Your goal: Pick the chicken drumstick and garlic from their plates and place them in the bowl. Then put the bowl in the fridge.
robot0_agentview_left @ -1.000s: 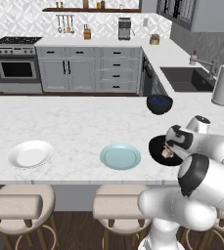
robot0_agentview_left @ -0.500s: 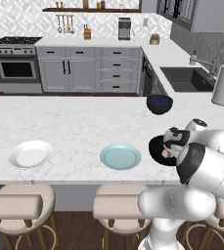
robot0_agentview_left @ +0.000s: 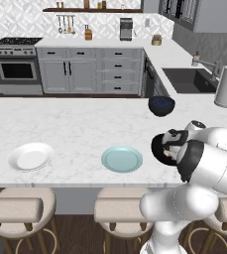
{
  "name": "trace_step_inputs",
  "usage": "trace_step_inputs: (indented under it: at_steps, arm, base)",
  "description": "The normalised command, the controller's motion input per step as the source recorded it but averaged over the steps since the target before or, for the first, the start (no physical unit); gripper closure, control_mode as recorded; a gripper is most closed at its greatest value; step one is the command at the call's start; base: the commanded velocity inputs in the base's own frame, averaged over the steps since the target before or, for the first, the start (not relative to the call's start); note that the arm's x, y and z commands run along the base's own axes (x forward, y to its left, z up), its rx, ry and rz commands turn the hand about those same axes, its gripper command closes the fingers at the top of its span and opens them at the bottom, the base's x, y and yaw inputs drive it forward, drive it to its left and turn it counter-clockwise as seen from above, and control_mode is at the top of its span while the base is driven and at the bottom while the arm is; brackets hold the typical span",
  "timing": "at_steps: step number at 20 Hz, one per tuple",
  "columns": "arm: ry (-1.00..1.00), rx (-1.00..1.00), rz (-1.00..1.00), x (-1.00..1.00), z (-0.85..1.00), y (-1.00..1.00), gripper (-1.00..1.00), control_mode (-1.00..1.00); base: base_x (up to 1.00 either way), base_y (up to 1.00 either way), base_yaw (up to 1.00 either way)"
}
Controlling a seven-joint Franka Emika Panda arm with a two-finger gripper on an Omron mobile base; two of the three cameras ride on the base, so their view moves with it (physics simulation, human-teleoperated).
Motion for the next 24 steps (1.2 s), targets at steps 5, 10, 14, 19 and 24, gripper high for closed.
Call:
trace_step_inputs:
  at_steps: [5, 10, 14, 19, 24]
  arm:
    - [-0.10, 0.00, 0.00, -0.23, 0.10, 0.03, 1.00, -1.00]
    - [-0.25, -0.01, 0.00, -0.15, 0.41, 0.08, 1.00, -1.00]
    - [-0.10, -0.01, -0.01, -0.34, 0.79, 0.18, 1.00, -1.00]
    - [0.20, -0.02, 0.00, -0.42, 0.99, 0.35, 1.00, -1.00]
    - [0.31, -0.08, 0.00, -0.37, 0.97, 0.42, 1.00, -1.00]
  base:
    - [0.00, 0.00, 0.00]
    - [0.00, 0.00, 0.00]
    - [0.00, 0.00, 0.00]
    - [0.00, 0.00, 0.00]
    - [0.00, 0.00, 0.00]
